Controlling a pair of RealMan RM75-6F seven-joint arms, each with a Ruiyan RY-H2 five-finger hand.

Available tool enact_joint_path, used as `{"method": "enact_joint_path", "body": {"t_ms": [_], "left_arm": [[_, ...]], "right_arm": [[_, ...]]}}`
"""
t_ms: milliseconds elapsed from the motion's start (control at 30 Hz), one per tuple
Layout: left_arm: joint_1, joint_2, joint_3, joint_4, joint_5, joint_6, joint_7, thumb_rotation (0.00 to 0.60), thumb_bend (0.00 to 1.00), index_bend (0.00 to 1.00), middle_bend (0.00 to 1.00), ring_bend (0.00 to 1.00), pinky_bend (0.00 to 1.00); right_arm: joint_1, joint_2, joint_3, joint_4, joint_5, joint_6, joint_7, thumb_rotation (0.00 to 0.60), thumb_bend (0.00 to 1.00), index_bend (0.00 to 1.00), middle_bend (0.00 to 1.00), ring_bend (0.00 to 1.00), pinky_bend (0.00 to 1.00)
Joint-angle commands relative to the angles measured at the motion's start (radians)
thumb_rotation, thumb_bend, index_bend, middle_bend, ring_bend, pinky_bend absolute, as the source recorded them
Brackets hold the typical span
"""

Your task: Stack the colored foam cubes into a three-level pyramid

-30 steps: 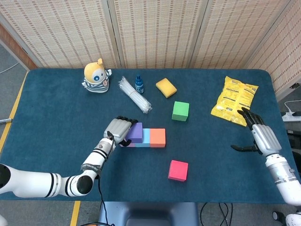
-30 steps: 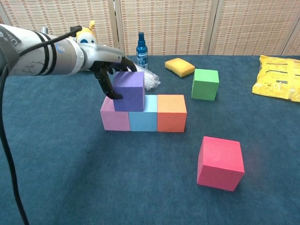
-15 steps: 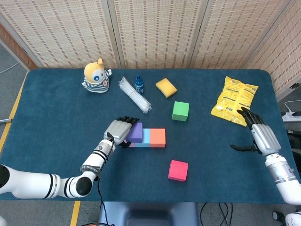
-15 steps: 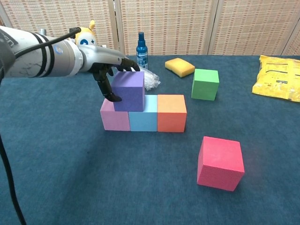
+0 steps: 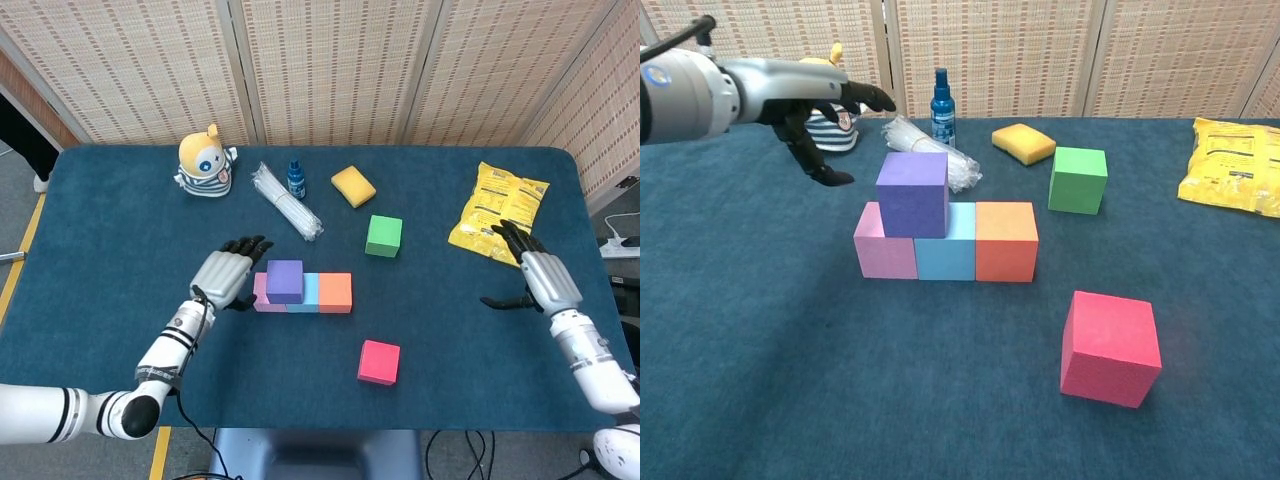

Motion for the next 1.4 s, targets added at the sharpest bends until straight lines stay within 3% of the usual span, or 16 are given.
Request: {"method": "enact_joint_path", "body": {"t_ms": [33, 267, 567, 800, 1000, 1400], "left_arm": [[0.083, 0.042, 0.031, -0.01, 0.111, 0.074, -0.054, 0.6, 0.35, 0.0, 0.0, 0.0, 0.11], [0.199, 0.063, 0.054, 0.02, 0.271, 0.158, -0.14, 0.6, 0.35, 0.05, 0.01, 0.0, 0.1], [0.314, 0.083, 0.087, 0.075, 0.379, 0.155, -0.246, 0.6, 0.34, 0.1, 0.04, 0.0, 0.1], [0.373, 0.084, 0.081, 0.108, 0.447, 0.149, -0.312, 0.6, 0.34, 0.11, 0.04, 0.0, 0.1], [0.431, 0.075, 0.064, 0.129, 0.526, 0.212, -0.343, 0.6, 0.34, 0.12, 0.05, 0.0, 0.1], [0.512, 0.09, 0.055, 0.129, 0.648, 0.248, -0.425, 0.6, 0.34, 0.13, 0.05, 0.0, 0.1]], "right_arm": [[0.081, -0.052, 0.028, 0.059, 0.068, -0.102, -0.055, 0.6, 0.17, 0.04, 0.13, 0.06, 0.23], [0.236, -0.188, 0.069, 0.211, 0.23, -0.266, -0.179, 0.6, 0.17, 0.15, 0.18, 0.09, 0.26], [0.401, -0.356, 0.075, 0.419, 0.424, -0.39, -0.333, 0.6, 0.17, 0.19, 0.21, 0.12, 0.28], [0.497, -0.486, 0.06, 0.578, 0.551, -0.425, -0.437, 0.6, 0.17, 0.24, 0.25, 0.15, 0.29], [0.557, -0.582, 0.053, 0.689, 0.643, -0.428, -0.511, 0.6, 0.17, 0.27, 0.28, 0.18, 0.3], [0.614, -0.713, 0.079, 0.855, 0.733, -0.417, -0.588, 0.6, 0.17, 0.39, 0.31, 0.25, 0.33]]}}
